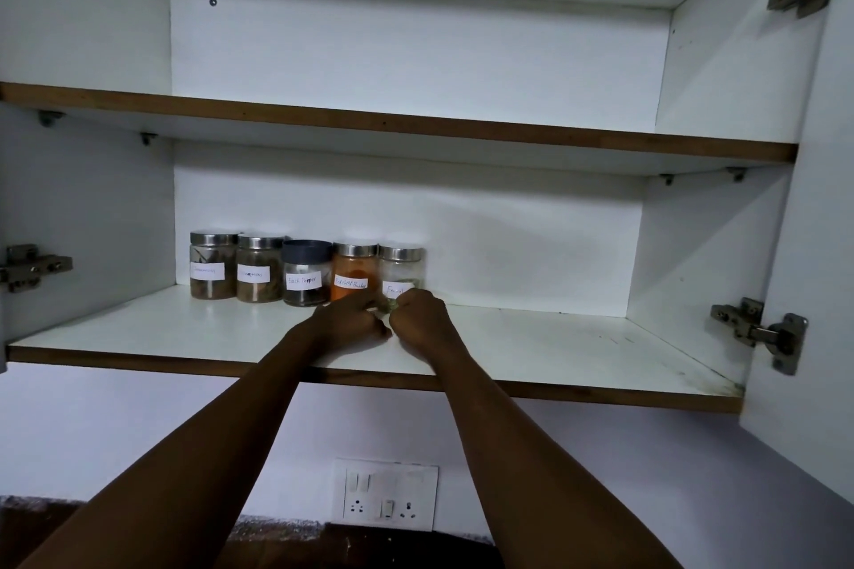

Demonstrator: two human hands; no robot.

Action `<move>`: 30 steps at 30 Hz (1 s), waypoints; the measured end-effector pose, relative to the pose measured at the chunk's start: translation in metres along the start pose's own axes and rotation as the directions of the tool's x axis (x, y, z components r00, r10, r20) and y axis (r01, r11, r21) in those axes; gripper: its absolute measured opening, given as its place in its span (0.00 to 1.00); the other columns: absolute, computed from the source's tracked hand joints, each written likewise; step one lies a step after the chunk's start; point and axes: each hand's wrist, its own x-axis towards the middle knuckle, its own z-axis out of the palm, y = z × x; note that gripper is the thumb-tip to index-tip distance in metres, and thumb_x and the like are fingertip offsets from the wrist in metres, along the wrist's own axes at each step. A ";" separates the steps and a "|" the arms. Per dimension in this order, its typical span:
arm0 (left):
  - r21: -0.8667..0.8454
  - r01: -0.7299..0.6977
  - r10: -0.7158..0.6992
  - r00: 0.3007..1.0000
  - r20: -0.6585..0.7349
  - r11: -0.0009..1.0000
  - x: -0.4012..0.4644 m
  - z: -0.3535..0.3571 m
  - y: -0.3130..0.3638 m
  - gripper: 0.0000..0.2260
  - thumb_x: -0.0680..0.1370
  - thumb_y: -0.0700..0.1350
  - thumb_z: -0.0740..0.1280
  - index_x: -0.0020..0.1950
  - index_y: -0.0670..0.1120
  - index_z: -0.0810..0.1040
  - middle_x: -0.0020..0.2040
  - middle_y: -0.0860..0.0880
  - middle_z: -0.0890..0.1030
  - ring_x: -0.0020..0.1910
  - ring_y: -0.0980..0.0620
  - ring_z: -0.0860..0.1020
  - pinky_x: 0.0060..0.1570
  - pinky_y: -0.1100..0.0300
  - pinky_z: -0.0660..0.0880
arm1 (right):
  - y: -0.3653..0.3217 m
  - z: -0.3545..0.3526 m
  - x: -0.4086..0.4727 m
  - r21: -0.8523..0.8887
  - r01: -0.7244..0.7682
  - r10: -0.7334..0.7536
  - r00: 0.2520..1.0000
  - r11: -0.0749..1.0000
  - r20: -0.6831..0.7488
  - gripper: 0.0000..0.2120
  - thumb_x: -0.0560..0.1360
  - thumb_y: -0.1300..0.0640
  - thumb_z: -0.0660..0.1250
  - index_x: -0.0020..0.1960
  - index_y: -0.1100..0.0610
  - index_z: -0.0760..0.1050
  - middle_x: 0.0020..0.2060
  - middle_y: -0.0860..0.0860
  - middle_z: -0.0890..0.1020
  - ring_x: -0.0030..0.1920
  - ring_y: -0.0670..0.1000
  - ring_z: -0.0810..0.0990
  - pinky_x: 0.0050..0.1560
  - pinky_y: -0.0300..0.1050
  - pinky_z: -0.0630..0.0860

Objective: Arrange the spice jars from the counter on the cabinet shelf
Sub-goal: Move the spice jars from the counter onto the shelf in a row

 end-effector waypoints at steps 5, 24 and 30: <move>0.346 -0.037 0.015 0.998 0.067 0.937 -0.020 0.007 0.011 0.16 0.82 0.55 0.59 0.66 0.53 0.77 0.67 0.50 0.79 0.69 0.47 0.74 0.70 0.48 0.65 | -0.003 0.003 -0.023 -0.277 0.134 -0.123 0.991 0.951 0.057 0.14 0.78 0.55 0.65 0.61 0.58 0.76 0.58 0.58 0.81 0.58 0.60 0.80 0.60 0.54 0.78; -0.120 0.029 -0.036 0.998 -0.057 0.992 -0.353 0.192 -0.174 0.30 0.77 0.39 0.71 0.79 0.39 0.66 0.79 0.45 0.67 0.81 0.46 0.61 0.79 0.47 0.63 | 0.130 0.254 -0.325 0.031 -0.029 0.022 0.979 0.999 0.201 0.32 0.78 0.53 0.69 0.80 0.54 0.63 0.79 0.51 0.63 0.80 0.50 0.61 0.79 0.47 0.60; 0.026 0.316 -0.315 0.930 0.188 0.948 -0.459 0.237 -0.272 0.36 0.72 0.46 0.70 0.80 0.45 0.65 0.80 0.47 0.65 0.82 0.45 0.59 0.80 0.44 0.59 | 0.147 0.342 -0.408 -0.123 -0.126 0.171 0.844 0.984 0.508 0.38 0.76 0.43 0.68 0.81 0.47 0.57 0.79 0.49 0.63 0.80 0.52 0.60 0.79 0.54 0.61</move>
